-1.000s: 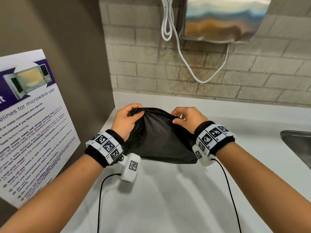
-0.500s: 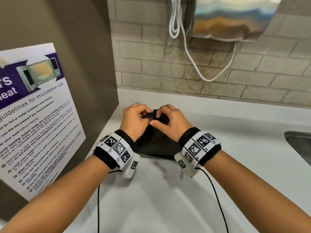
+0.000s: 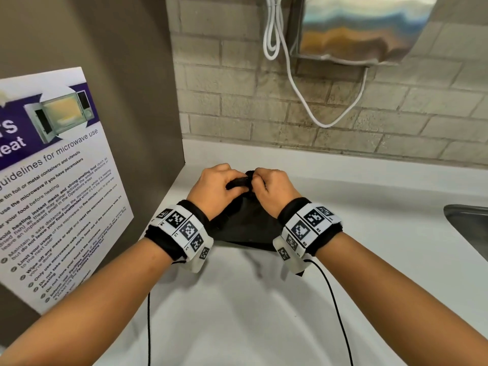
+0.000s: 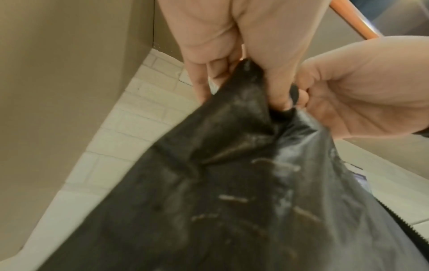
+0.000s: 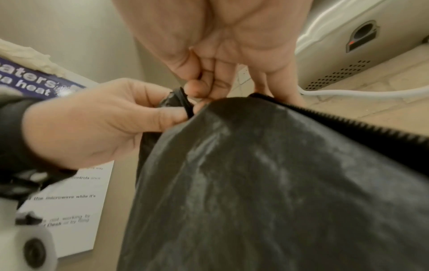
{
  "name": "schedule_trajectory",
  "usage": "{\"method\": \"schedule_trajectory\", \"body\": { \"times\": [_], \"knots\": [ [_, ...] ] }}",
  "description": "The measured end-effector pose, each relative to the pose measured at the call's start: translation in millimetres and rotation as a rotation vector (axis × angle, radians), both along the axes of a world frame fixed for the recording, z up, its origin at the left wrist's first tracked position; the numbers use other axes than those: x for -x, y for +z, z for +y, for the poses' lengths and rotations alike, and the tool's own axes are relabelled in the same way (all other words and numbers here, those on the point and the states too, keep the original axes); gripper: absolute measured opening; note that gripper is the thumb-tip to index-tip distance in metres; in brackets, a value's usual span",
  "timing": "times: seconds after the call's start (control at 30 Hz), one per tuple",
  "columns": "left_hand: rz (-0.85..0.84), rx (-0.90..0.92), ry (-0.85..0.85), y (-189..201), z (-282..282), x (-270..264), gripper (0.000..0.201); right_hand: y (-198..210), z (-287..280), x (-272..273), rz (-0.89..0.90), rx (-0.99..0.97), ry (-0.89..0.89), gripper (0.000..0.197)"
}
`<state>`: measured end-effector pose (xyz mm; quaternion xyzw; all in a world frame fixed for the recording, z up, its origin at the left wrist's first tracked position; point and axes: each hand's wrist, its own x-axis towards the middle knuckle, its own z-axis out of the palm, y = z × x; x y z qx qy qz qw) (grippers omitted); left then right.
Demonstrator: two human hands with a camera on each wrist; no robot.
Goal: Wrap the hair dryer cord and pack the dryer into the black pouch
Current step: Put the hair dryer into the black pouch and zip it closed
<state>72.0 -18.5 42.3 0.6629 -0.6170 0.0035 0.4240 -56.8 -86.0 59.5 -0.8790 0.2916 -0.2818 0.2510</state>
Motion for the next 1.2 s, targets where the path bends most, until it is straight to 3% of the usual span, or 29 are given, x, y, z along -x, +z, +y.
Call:
{"method": "schedule_trajectory", "body": {
  "times": [0.17,0.33,0.43,0.53,0.63,0.83,1.03,1.13,1.2],
  "knots": [
    [0.085,0.101,-0.060,-9,7,-6,0.027,0,-1,0,-0.024,-0.051,0.025,0.023],
    [0.036,0.150,-0.039,-9,1,-3,0.017,-6,-1,-4,-0.006,0.003,0.027,0.026],
    [0.054,0.182,-0.038,-6,-3,-3,0.017,-4,-3,-2,-0.057,-0.066,0.037,0.020],
    [0.072,0.188,-0.051,-7,-4,-3,0.014,-1,-4,1,-0.094,-0.141,0.044,0.035],
    [0.133,0.171,-0.065,-10,-4,-2,0.009,1,-2,0,-0.092,-0.158,0.029,0.035],
    [0.389,0.218,0.070,-12,-1,-21,0.004,3,-17,9,-0.123,-0.061,-0.144,0.026],
    [0.375,0.251,0.256,-16,0,-52,0.008,-26,-85,85,0.123,-0.127,-0.524,0.026],
    [0.353,0.208,0.224,-22,-4,-53,0.010,-46,-97,119,0.293,-0.162,-0.597,0.024],
    [0.317,0.204,0.170,-26,-6,-45,0.006,-54,-98,124,0.285,-0.174,-0.617,0.025]
  ]
}}
